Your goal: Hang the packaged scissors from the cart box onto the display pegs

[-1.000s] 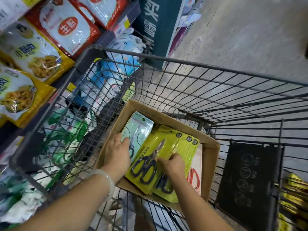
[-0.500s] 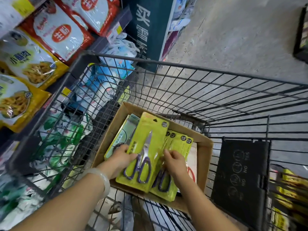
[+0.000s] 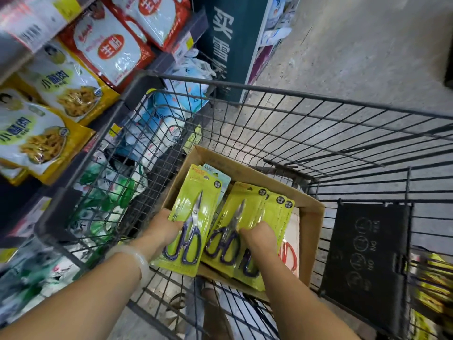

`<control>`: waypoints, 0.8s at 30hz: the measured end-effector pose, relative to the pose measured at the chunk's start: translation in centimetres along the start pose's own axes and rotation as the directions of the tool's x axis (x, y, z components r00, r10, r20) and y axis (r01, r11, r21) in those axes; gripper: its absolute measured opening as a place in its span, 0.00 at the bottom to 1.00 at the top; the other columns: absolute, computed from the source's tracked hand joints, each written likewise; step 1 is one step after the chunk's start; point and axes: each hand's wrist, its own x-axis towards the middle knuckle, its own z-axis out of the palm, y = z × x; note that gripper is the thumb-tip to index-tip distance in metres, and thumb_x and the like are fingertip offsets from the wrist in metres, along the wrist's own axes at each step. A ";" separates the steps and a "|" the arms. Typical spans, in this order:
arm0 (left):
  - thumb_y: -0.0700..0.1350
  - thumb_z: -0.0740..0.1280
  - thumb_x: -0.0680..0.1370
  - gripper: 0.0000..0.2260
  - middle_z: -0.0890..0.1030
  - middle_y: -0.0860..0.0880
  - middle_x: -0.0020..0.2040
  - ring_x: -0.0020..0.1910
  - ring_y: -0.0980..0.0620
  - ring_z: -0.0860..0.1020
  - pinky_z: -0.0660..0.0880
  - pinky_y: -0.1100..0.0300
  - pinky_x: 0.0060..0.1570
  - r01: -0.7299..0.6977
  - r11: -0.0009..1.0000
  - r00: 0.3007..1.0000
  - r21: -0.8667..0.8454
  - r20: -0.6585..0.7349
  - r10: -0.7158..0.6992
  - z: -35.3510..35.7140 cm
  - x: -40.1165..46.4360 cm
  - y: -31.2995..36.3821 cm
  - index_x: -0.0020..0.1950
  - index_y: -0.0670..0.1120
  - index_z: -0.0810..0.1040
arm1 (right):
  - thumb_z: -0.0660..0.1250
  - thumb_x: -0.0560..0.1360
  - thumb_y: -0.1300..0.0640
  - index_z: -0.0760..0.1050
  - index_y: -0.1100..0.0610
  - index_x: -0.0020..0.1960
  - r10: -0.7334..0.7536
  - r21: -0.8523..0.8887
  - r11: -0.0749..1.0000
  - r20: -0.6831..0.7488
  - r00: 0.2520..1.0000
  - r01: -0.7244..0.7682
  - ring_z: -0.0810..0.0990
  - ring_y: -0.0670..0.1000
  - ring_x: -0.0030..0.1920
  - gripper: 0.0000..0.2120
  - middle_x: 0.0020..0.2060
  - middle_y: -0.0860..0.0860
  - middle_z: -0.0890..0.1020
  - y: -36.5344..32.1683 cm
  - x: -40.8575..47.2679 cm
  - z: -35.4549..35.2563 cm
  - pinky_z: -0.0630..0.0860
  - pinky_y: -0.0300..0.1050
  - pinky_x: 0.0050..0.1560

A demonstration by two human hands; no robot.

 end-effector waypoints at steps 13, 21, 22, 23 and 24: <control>0.39 0.63 0.79 0.07 0.78 0.44 0.53 0.52 0.44 0.76 0.73 0.51 0.55 -0.166 0.921 0.986 -0.354 -0.039 0.162 -3.2 -4.7 1.5 0.56 0.44 0.75 | 0.65 0.75 0.65 0.70 0.57 0.57 -0.117 0.653 0.746 -0.067 0.991 0.132 0.79 0.53 0.40 0.11 0.45 0.56 0.80 3.6 -4.6 -6.7 0.78 0.47 0.38; 0.37 0.61 0.79 0.16 0.78 0.44 0.57 0.58 0.43 0.76 0.71 0.52 0.59 -0.316 0.783 0.938 -0.536 -0.052 0.344 -6.6 -13.5 0.9 0.66 0.45 0.70 | 0.63 0.77 0.66 0.71 0.57 0.52 -0.415 0.693 0.564 -0.232 0.880 0.449 0.76 0.47 0.35 0.07 0.38 0.50 0.78 0.9 -14.4 -10.5 0.74 0.38 0.33; 0.38 0.62 0.79 0.20 0.76 0.44 0.61 0.60 0.43 0.75 0.70 0.51 0.61 -0.342 0.767 0.928 -0.543 -0.067 0.367 -6.9 -15.0 0.4 0.70 0.44 0.68 | 0.63 0.77 0.67 0.72 0.57 0.53 -0.453 0.676 0.560 -0.233 0.861 0.478 0.77 0.47 0.36 0.08 0.39 0.50 0.79 0.6 -15.9 -10.6 0.75 0.37 0.34; 0.39 0.65 0.77 0.22 0.73 0.44 0.66 0.62 0.42 0.74 0.68 0.49 0.65 -0.363 0.760 0.919 -0.539 -0.075 0.387 -7.3 -16.2 -0.2 0.71 0.44 0.67 | 0.63 0.77 0.67 0.72 0.57 0.53 -0.489 0.659 0.559 -0.229 0.842 0.504 0.78 0.48 0.38 0.08 0.40 0.51 0.79 0.4 -17.5 -10.5 0.76 0.39 0.36; 0.42 0.68 0.73 0.24 0.73 0.42 0.68 0.63 0.41 0.74 0.68 0.44 0.66 -0.383 0.747 0.909 -0.544 -0.081 0.408 -7.8 -17.3 -1.0 0.69 0.46 0.70 | 0.63 0.76 0.67 0.73 0.57 0.52 -0.518 0.644 0.558 -0.223 0.826 0.524 0.79 0.50 0.41 0.08 0.42 0.52 0.80 0.3 -18.9 -10.4 0.77 0.42 0.39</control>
